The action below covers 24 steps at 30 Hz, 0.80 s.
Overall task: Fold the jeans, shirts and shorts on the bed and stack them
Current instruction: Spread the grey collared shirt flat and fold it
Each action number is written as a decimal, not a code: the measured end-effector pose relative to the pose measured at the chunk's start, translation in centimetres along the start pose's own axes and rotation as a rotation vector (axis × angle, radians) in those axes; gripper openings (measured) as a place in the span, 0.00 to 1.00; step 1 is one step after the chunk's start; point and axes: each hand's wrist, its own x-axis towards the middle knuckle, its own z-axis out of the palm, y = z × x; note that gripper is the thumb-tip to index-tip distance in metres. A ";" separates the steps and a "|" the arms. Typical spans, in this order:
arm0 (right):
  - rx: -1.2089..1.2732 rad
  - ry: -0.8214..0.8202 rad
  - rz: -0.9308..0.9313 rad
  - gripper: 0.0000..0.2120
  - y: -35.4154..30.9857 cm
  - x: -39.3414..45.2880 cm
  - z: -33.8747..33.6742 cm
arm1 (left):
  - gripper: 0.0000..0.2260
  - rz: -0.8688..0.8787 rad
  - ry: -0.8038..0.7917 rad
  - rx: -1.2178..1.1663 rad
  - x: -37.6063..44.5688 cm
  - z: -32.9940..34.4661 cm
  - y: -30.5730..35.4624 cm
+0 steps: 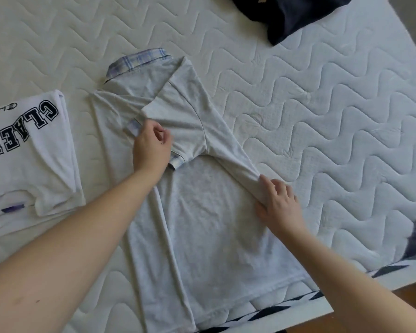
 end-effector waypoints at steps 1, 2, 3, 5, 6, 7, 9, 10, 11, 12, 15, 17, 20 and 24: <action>0.004 -0.003 0.037 0.33 0.8 -1.1 0.2 | 0.09 -0.076 -0.087 -0.044 -2.2 1.4 0.9; 0.005 0.000 0.076 0.32 1.5 -2.0 0.3 | 0.12 -0.183 -0.199 -0.121 -4.4 2.9 1.7; 0.009 0.003 0.113 0.32 2.1 -2.9 0.5 | 0.14 -0.304 -0.323 -0.229 -6.6 4.5 2.6; 0.037 0.003 0.182 0.30 3.5 -4.4 0.7 | 0.16 -0.488 -0.507 -0.386 -10.4 7.4 4.4; 0.054 -0.009 0.209 0.28 4.1 -5.1 0.8 | 0.16 -0.542 -0.557 -0.423 -11.8 8.7 5.1; 0.068 -0.025 0.228 0.26 4.9 -5.7 0.8 | 0.15 -0.588 -0.588 -0.453 -13.0 9.9 5.8; 0.053 -0.043 0.243 0.19 6.2 -6.8 0.9 | 0.14 -0.665 -0.626 -0.523 -14.6 11.5 7.2; 0.015 -0.052 0.246 0.15 6.9 -7.4 0.9 | 0.14 -0.693 -0.649 -0.551 -15.1 12.3 7.7; -0.029 -0.061 0.252 0.12 7.5 -7.9 1.0 | 0.13 -0.710 -0.675 -0.560 -15.5 12.9 8.2; -0.061 -0.064 0.260 0.10 8.0 -8.3 1.1 | 0.14 -0.724 -0.698 -0.559 -15.9 13.4 8.7; -0.057 -0.004 0.276 0.05 9.2 -10.0 1.6 | 0.19 -0.793 -0.717 -0.599 -16.8 14.6 10.0; -0.008 0.026 0.279 0.03 9.6 -11.3 1.9 | 0.17 -0.815 -0.699 -0.622 -17.5 14.9 10.7; 0.021 0.034 0.277 0.13 10.0 -13.4 2.6 | 0.10 -0.815 -0.573 -0.698 -18.5 15.0 10.9; 0.042 0.200 0.069 0.23 8.3 -16.6 3.5 | 0.06 -0.686 -0.447 -0.619 -19.6 13.4 8.9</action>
